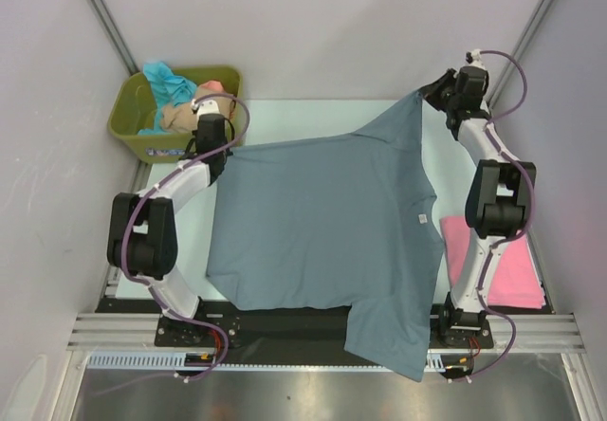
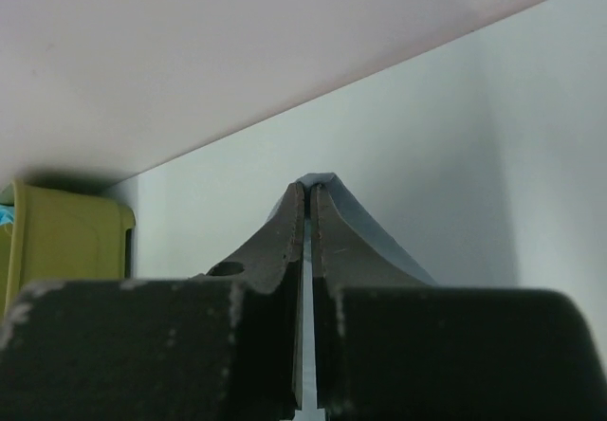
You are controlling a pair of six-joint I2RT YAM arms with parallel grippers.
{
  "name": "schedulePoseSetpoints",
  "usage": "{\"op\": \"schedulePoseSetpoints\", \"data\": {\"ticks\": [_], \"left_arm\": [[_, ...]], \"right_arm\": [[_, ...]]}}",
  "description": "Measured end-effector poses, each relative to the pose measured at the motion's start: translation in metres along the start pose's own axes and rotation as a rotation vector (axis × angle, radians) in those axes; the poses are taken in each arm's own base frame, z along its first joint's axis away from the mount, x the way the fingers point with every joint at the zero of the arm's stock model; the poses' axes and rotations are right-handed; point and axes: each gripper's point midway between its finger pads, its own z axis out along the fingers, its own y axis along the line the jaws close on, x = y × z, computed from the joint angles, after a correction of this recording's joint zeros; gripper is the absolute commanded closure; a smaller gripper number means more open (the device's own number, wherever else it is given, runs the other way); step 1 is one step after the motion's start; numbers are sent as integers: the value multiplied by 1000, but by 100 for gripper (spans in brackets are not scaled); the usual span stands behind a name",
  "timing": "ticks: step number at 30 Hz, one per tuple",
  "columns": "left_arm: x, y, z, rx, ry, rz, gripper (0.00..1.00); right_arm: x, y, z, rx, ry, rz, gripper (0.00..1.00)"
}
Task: Fold and stack the t-shirts
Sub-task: Flatten the tshirt out
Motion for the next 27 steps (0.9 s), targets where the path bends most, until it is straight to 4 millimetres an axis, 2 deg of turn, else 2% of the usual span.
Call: {"op": "schedulePoseSetpoints", "data": {"ticks": [3,6,11,16,21,27], "left_arm": [[-20,-6,5,13,-28,-22,100],[-29,-6,4,18,-33,-31,100],[-23,2,9,8,13,-46,100],[-16,9,17,-9,64,-39,100],[-14,11,18,-8,83,-36,100],[-9,5,14,32,125,-29,100]], "right_arm": [[-1,5,15,-14,8,-10,100],[-9,13,19,-24,2,-18,100],[-18,16,19,-25,-5,-17,100],[-30,22,33,-41,-2,-17,100],[-21,18,33,-16,52,3,100],[2,3,19,71,164,45,100]]}}
